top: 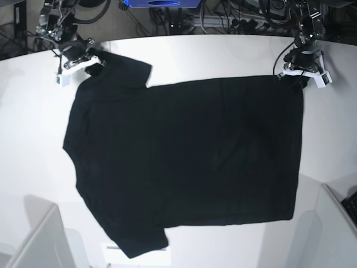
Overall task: Fold the T-shirt properly
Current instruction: 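Grasp the shoulder corners with both grippers and lift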
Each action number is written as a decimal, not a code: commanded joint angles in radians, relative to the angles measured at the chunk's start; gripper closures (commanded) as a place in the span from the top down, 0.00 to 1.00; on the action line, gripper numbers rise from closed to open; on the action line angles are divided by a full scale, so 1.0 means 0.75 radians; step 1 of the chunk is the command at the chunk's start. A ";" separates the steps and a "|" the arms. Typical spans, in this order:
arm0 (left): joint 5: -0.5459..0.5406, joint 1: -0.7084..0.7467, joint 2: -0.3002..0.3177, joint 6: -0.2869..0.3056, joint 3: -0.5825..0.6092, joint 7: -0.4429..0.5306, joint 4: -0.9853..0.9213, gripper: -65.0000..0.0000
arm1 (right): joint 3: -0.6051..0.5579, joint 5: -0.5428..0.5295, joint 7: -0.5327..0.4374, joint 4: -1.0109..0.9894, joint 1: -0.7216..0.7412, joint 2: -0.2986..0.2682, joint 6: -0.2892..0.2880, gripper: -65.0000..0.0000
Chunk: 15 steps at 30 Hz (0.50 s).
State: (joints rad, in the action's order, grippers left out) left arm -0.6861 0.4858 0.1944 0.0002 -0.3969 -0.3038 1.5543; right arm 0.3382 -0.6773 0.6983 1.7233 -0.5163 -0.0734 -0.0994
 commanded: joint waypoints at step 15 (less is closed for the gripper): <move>0.003 0.133 0.073 -0.005 -0.032 -0.048 0.161 0.00 | 0.000 0.049 0.058 0.156 -0.131 0.003 0.019 0.00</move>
State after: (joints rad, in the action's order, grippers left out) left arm -0.6827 0.5854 0.2344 -0.0029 -0.4122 -0.3622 1.6573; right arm 0.3359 -0.6445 0.7376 1.8236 -0.6060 -0.0677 -0.0891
